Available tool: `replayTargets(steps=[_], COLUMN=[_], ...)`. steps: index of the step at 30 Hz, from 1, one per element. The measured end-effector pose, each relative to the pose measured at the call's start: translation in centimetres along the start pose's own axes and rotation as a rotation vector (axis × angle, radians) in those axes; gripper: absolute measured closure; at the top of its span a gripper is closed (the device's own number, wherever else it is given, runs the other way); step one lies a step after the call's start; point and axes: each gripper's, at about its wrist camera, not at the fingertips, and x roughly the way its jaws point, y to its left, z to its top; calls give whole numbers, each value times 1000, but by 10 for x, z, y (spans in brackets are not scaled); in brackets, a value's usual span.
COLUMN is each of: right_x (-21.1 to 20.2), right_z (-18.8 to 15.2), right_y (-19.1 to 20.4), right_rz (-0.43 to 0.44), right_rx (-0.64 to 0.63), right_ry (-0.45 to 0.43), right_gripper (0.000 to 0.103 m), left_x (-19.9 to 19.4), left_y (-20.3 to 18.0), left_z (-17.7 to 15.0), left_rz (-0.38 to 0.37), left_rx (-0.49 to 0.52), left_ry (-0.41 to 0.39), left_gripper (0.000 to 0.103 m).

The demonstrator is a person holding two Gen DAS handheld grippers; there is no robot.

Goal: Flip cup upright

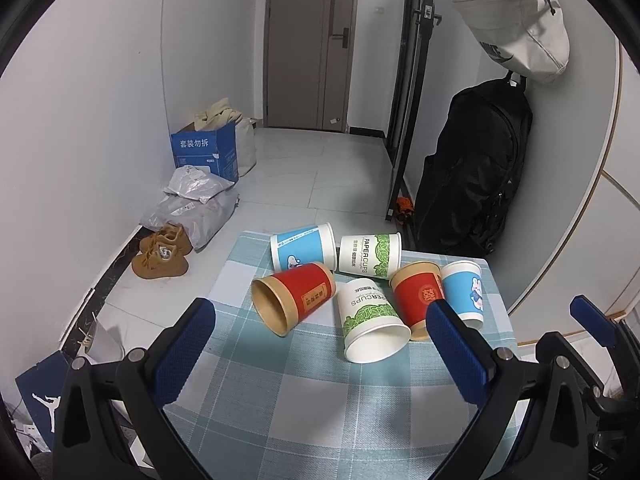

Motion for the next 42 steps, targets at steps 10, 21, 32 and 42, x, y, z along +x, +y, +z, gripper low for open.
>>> replayTargets(steps=[10, 21, 32, 42], right_x=[-3, 4, 26, 39], right_z=[2, 3, -4, -8], right_y=[-1, -14, -33, -45], right_rz=[-3, -12, 0, 8], right_rx=[3, 56, 124, 163], right_ry=[-7, 22, 107, 154], right_gripper=[19, 19, 19, 19], left_x=[5, 59, 127, 161], left_y=[0, 20, 15, 18], left_z=[-1, 8, -3, -6], left_rz=[-11, -169, -262, -309], left_rx=[0, -127, -208, -305], left_ry=[23, 249, 482, 591], left_gripper=[1, 1, 1, 5])
